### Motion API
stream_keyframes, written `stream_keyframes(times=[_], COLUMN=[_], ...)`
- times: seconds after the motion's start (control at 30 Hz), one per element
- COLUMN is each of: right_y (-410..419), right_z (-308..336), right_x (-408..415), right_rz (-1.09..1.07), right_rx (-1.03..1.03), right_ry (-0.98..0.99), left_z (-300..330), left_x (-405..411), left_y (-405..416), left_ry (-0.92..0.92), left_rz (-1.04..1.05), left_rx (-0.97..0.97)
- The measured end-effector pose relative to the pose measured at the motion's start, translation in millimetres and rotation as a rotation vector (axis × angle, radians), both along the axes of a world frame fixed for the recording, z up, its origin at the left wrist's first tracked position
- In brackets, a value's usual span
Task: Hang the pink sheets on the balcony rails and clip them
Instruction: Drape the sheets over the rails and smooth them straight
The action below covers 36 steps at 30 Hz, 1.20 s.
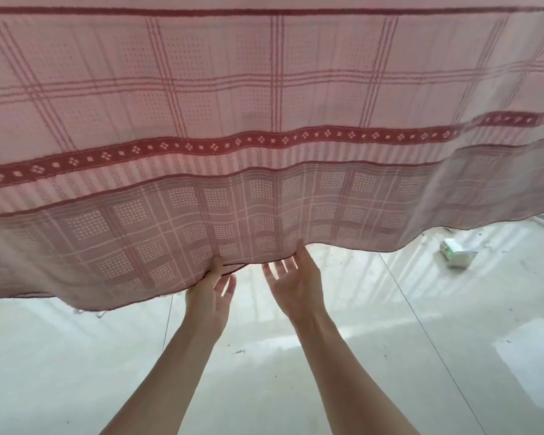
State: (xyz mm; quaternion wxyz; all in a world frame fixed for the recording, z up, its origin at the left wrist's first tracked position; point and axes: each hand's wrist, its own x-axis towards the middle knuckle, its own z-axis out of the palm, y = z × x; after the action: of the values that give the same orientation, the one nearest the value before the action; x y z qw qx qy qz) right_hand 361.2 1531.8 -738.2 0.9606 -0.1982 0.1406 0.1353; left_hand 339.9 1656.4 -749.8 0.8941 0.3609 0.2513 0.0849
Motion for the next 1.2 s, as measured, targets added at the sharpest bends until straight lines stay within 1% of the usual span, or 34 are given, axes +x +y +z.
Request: stream_keyframes(times=[0.1, 0.23, 0.33, 0.53, 0.7, 0.8, 0.87, 0.97, 1.03, 1.13, 1.2], right_y=[-26, -59, -76, -89, -97, -99, -100, -106, -108, -104, -102], right_z=[2, -3, -7, -10, -11, -11, -8, -1, 5, 11, 10], right_x=[19, 40, 47, 54, 58, 57, 51, 35, 24, 19, 22], right_rz=[-0.088, -0.2, -0.241, -0.33, -0.312, -0.28, -0.271, -0.251, -0.233, -0.23, -0.212], right_rx=[0.075, -0.015, -0.096, -0.069, -0.011, -0.003, -0.032, -0.126, -0.158, -0.189, -0.173], right_ry=[-0.008, 0.028, 0.041, 0.128, 0.127, 0.136, 0.149, 0.171, 0.186, 0.202, 0.189], left_z=[-1, 0, 2, 0, 4, 10, 11, 14, 21, 26, 25], left_x=[4, 8, 11, 21, 28, 30, 26, 13, 8, 8, 14], left_y=[1, -2, -9, -26, -34, -35, -39, -54, -72, -95, -105], left_ry=[0.011, 0.024, 0.033, 0.031, 0.061, 0.085, 0.093, 0.11, 0.104, 0.131, 0.096], left_rz=[0.048, 0.1, 0.107, 0.092, 0.104, 0.13, 0.072, -0.144, -0.245, -0.283, -0.317], left_rx=[0.012, 0.005, 0.003, -0.015, 0.005, -0.022, -0.055, -0.045, -0.074, -0.112, -0.121])
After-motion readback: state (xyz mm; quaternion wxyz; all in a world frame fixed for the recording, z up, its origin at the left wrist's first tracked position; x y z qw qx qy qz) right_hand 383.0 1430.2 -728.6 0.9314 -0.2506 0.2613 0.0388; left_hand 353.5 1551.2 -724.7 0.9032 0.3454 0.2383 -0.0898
